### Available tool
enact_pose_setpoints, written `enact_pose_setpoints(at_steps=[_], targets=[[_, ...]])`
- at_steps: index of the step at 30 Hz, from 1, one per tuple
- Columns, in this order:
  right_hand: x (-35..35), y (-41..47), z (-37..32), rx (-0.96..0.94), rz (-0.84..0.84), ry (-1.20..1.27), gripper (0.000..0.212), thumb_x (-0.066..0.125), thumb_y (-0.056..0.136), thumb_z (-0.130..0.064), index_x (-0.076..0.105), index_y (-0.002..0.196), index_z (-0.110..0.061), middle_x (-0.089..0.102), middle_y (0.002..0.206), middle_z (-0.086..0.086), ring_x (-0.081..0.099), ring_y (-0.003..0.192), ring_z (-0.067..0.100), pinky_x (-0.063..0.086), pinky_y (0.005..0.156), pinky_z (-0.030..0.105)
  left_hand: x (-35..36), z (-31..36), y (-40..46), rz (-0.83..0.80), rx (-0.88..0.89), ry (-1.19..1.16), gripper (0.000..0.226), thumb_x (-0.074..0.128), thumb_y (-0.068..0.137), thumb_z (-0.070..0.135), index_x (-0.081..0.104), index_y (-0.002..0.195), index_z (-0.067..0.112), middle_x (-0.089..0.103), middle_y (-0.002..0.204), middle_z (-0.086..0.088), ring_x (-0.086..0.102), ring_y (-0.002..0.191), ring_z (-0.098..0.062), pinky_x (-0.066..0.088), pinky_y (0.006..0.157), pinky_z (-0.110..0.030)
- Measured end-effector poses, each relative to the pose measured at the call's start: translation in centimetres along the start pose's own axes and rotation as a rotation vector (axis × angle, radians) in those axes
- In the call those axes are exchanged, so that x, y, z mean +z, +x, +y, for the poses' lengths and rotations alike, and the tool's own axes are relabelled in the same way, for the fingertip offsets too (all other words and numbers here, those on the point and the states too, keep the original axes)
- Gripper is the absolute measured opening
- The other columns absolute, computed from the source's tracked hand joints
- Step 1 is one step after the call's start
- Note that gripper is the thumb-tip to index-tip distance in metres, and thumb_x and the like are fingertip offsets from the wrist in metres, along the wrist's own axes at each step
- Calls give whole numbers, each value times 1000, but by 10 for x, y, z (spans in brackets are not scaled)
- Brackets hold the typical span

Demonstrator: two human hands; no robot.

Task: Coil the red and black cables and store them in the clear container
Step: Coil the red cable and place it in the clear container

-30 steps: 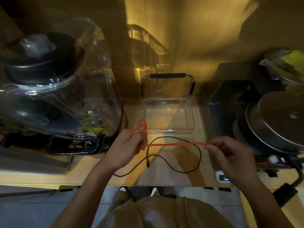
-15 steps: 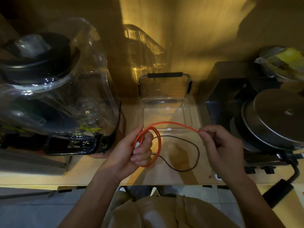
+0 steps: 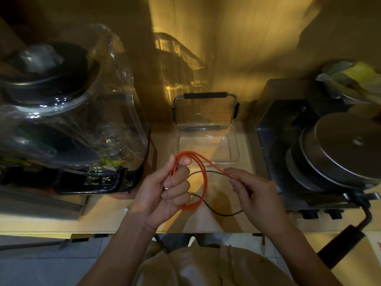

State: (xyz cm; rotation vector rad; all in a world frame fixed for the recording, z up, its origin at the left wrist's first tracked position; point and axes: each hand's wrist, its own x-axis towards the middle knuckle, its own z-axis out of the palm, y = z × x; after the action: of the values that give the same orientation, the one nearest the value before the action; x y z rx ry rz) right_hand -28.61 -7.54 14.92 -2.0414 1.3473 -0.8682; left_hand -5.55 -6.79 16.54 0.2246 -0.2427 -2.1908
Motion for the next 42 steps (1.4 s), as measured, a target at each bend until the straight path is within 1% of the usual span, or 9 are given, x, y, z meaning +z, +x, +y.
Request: enact_pose_setpoints(at_steps=[4,9,15,20,25,28,33,39,42], targets=[[6,-3,3,2,-112,7,44,57,97,-12,56,135,-33,67,111,-20,59,93,-13,43,80,6,5,3,0,18,78,-14,31,30,106,25,48,117,3,32,65,4,29,50,-5,28,48,-20],[12,-7,11,153,-125,32,32,57,96,-18,50,118,-41,65,75,-8,62,64,8,46,53,18,8,6,0,39,178,-17,25,29,105,20,43,120,5,33,70,5,30,53,-4,28,50,-21],[12,-15,21,188,-116,-89,15,57,97,-20,54,106,-32,61,74,-17,60,66,0,41,54,12,5,17,6,60,259,-50,36,26,107,33,50,112,7,29,63,7,25,48,-4,27,46,-20],[14,-12,8,75,-487,-246,42,51,94,-17,48,129,-40,65,113,-7,64,96,18,54,78,39,13,11,15,224,339,192,29,36,102,24,58,109,8,37,60,5,33,47,-4,33,45,-17],[18,-8,-6,-61,-614,-379,60,48,95,-19,28,140,-54,59,102,-9,62,91,19,52,73,35,17,4,19,368,337,455,24,42,99,24,60,108,9,39,62,3,38,52,-8,36,50,-21],[16,-8,-10,-105,-582,-336,55,44,98,-23,30,141,-55,56,96,-9,60,88,19,44,67,31,16,0,18,390,316,583,24,46,99,24,59,110,8,45,69,-2,45,61,-14,41,59,-27],[7,-7,-20,-213,-440,-131,31,38,99,-38,55,125,-44,60,87,-9,58,77,11,51,65,31,9,-8,17,442,248,813,31,43,99,26,59,117,6,57,72,-4,59,71,-19,54,71,-32],[6,-3,-28,-270,-198,-83,12,59,94,-35,67,100,-29,58,88,-10,57,74,5,48,62,23,5,-27,17,464,101,1066,30,43,102,26,61,119,11,58,63,0,52,58,-11,44,58,-20],[6,6,-28,-276,-52,-71,12,70,85,-32,69,84,-21,61,83,-8,51,70,-2,43,65,15,8,-32,18,433,36,1144,27,42,102,28,65,106,16,59,58,-2,55,52,-14,44,52,-19]])
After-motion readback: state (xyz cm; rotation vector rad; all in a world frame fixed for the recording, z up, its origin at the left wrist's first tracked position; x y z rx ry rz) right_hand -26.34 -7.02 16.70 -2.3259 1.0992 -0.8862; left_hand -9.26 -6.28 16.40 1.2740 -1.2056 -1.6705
